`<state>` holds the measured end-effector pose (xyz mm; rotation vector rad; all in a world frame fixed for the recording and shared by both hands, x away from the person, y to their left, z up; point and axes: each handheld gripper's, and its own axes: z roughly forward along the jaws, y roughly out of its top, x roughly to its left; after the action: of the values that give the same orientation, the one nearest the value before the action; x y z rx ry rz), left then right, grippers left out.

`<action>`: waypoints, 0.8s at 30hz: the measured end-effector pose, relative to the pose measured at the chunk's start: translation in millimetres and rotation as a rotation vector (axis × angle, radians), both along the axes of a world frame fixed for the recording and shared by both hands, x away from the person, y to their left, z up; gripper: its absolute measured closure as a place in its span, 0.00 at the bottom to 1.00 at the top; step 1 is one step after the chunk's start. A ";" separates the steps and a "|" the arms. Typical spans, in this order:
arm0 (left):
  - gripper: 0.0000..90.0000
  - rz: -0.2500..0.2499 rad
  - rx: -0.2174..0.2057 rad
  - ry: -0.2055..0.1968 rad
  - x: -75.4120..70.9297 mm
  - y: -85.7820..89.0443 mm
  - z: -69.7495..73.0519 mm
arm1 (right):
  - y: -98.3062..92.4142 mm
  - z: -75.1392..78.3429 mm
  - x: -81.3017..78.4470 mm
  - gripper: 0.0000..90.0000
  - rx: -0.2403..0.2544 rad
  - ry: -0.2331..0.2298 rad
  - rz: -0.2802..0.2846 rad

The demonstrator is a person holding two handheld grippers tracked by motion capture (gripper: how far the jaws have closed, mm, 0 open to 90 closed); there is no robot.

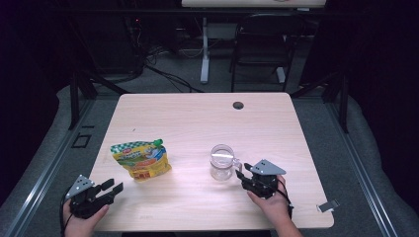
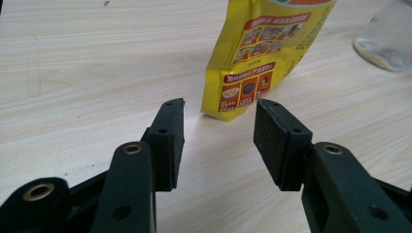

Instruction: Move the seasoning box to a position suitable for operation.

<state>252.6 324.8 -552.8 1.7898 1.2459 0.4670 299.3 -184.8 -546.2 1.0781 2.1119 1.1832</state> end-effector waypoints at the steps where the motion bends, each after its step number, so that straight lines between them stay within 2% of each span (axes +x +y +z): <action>1: 0.61 0.001 0.000 0.002 0.2 -0.2 -0.3 | 1.7 -1.0 1.4 0.67 0.006 0.000 -0.002; 5: 0.61 -0.003 0.007 0.005 -1.0 -1.3 -0.6 | 6.9 -2.2 5.2 0.73 0.004 0.015 -0.011; 7: 0.61 -0.006 0.017 0.004 -3.6 -2.3 -0.5 | 9.8 -3.0 8.2 0.77 -0.011 0.019 -0.033; 11: 0.61 -0.003 0.021 0.002 -5.9 -2.0 -0.5 | 11.7 -5.6 12.1 0.77 -0.002 0.024 -0.042; 12: 0.61 0.001 0.021 0.003 -6.3 -1.4 -0.4 | 13.7 -6.5 13.1 0.78 -0.012 0.034 -0.041; 14: 0.61 0.003 0.018 0.002 -6.4 -1.4 -0.5 | 14.7 -6.9 13.6 0.81 -0.020 0.024 -0.049; 15: 0.61 0.002 0.020 0.001 -6.3 -1.4 -0.4 | 14.0 -6.0 13.8 0.81 -0.033 0.028 -0.048; 24: 0.62 -0.011 0.025 -0.001 -4.0 -4.1 0.6 | 13.8 -4.8 10.6 0.82 -0.054 0.026 -0.022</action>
<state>248.7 320.8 -552.3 1.8158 1.2337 0.4792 309.9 -171.0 -551.0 1.0954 2.1340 1.1007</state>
